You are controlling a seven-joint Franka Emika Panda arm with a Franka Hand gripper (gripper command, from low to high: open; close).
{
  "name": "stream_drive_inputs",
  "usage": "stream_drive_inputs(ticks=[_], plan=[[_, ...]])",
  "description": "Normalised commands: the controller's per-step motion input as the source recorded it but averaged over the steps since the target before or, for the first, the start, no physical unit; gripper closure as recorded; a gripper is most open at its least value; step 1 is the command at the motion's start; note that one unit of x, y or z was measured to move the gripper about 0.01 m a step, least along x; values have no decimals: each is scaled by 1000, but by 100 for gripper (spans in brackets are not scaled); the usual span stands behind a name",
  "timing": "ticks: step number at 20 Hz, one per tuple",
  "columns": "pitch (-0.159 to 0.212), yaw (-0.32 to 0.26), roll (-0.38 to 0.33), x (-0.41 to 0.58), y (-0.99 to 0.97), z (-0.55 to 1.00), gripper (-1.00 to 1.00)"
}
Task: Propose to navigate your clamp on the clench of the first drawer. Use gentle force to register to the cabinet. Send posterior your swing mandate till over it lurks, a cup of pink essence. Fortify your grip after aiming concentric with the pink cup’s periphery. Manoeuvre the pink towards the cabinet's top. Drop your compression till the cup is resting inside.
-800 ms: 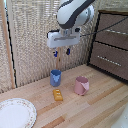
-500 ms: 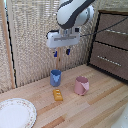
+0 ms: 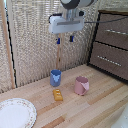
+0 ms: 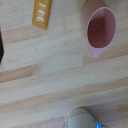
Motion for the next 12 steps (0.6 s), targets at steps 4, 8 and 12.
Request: stream_drive_inputs(ticks=[4, 8, 12], plan=[[-50, 132, -375, -34, -231, -49, -100], [-62, 133, -375, -16, -219, -68, -100], [-72, 117, -375, 0, -218, -106, -100]])
